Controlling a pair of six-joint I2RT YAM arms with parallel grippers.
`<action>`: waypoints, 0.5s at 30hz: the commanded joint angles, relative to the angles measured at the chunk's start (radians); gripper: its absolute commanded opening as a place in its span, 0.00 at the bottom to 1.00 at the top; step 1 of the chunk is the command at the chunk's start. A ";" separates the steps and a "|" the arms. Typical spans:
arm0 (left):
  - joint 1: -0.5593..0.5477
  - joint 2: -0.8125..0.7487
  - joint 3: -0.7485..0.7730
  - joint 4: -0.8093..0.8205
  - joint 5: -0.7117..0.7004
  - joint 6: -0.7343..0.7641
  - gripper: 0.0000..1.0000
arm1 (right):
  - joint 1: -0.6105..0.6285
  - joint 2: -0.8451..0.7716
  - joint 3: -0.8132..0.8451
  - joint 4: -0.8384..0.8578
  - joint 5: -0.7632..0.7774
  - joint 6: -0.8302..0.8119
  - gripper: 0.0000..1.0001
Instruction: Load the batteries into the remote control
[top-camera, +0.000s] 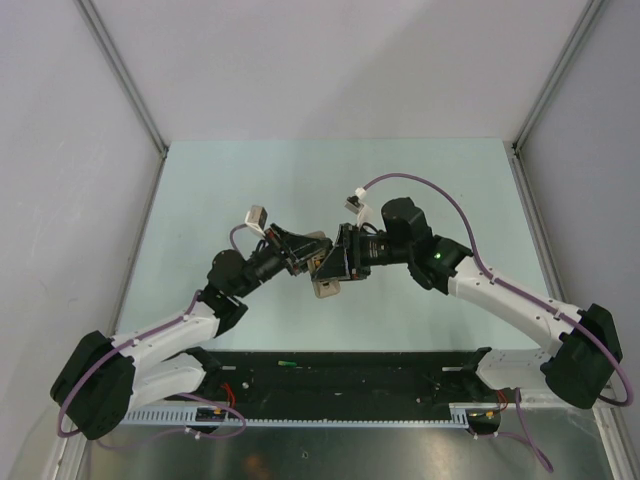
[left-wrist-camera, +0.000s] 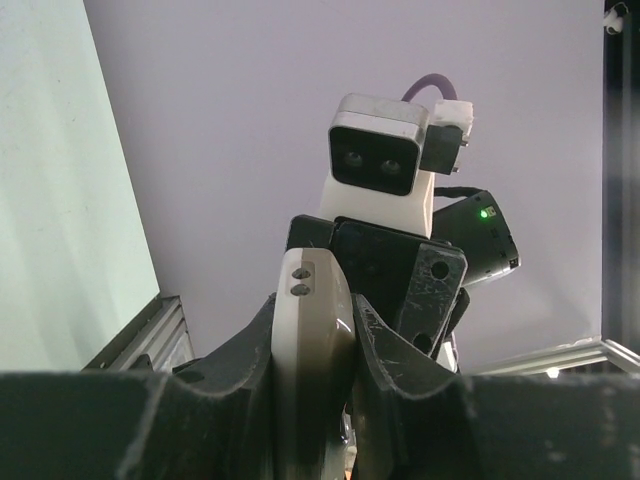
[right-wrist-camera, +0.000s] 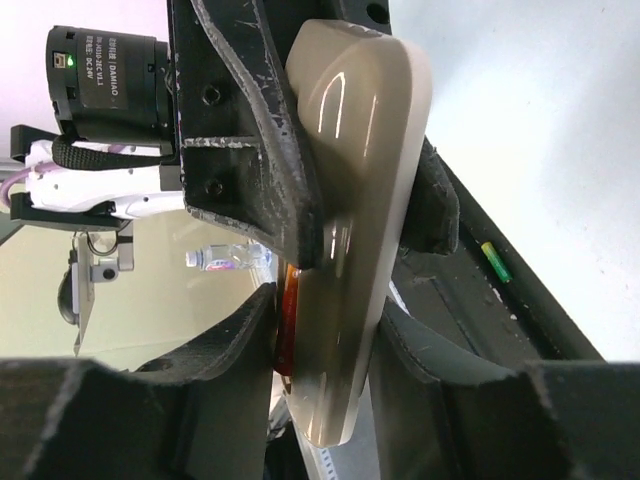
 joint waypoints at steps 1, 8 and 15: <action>0.007 -0.009 0.052 0.064 0.010 -0.017 0.00 | 0.008 0.010 -0.003 0.031 -0.024 -0.006 0.39; 0.007 -0.012 0.058 0.067 0.016 -0.016 0.00 | 0.014 0.025 -0.003 0.045 -0.027 0.007 0.23; 0.007 -0.006 0.032 0.067 0.005 0.004 0.00 | 0.016 0.014 -0.003 0.059 -0.018 0.020 0.59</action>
